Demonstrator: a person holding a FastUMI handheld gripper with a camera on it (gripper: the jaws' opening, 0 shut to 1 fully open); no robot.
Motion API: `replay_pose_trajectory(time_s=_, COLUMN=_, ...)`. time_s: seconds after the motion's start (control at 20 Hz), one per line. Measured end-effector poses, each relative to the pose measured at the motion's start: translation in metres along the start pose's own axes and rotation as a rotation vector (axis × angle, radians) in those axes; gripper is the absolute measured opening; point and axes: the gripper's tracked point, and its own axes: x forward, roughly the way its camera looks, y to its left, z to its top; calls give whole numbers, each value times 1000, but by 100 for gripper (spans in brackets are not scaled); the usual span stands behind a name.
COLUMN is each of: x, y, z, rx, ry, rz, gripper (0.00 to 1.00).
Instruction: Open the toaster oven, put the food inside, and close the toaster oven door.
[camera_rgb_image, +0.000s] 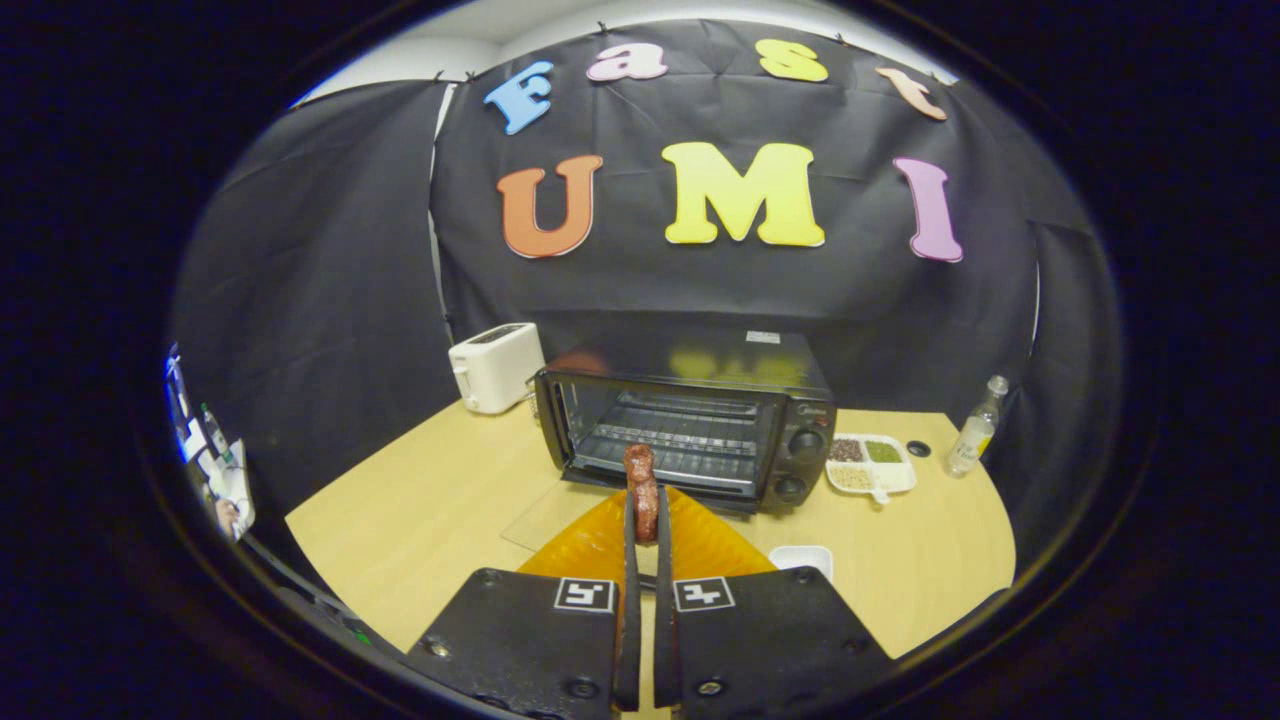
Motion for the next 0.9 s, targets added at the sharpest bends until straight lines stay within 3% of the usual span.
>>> replay_pose_trajectory(time_s=0.2, x=35, y=4, z=-1, rx=137, ry=-55, rz=-30, gripper=8)
replay_pose_trajectory(time_s=0.6, x=96, y=-11, z=9, rx=567, ry=-205, rz=-1, gripper=8)
replay_pose_trajectory(time_s=0.9, x=162, y=-23, z=-8, rx=859, ry=-199, rz=25, gripper=8)
